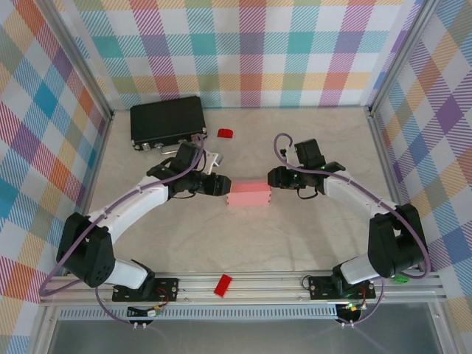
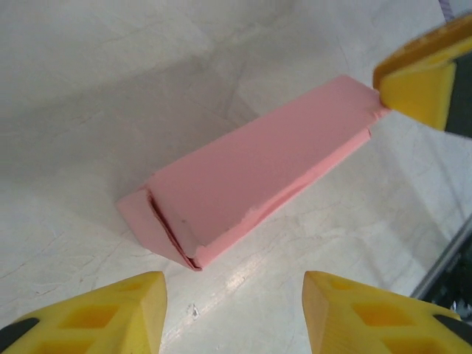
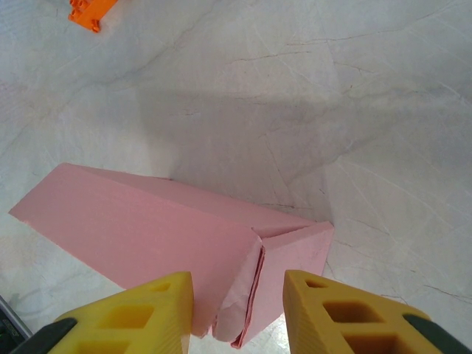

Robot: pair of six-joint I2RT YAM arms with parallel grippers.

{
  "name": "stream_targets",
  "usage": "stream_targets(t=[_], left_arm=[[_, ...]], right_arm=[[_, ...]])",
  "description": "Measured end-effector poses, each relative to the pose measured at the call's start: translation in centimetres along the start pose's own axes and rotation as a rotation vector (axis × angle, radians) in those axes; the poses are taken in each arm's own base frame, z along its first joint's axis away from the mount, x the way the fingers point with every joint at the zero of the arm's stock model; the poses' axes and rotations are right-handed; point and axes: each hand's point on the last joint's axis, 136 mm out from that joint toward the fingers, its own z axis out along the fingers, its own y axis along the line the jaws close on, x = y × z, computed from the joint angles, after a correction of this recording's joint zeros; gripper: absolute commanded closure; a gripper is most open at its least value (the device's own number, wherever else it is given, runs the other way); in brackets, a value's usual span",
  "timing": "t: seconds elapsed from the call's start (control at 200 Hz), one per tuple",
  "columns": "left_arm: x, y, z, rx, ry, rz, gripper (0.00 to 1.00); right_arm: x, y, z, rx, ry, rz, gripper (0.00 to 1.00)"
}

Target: Fold the paper box

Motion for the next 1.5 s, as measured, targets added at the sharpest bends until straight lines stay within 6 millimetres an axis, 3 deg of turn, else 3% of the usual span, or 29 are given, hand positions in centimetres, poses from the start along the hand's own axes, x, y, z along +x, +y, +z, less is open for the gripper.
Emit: stream_targets(t=[0.14,0.48,0.76,1.5], left_arm=[[-0.6,0.9,0.4,-0.040,-0.045,-0.080,0.46],[-2.2,1.1,1.7,-0.020,-0.102,-0.188,0.46],[-0.6,2.3,3.6,-0.050,-0.029,-0.225,0.53],[0.6,2.1,4.0,-0.034,0.037,-0.177,0.56]], right_arm=[[0.0,0.1,0.0,-0.003,0.002,0.000,0.62],[0.1,0.1,0.0,-0.010,0.006,0.000,0.62],[0.3,0.1,0.2,-0.011,0.012,0.000,0.62],[2.0,-0.6,0.9,-0.019,0.048,0.014,0.63]])
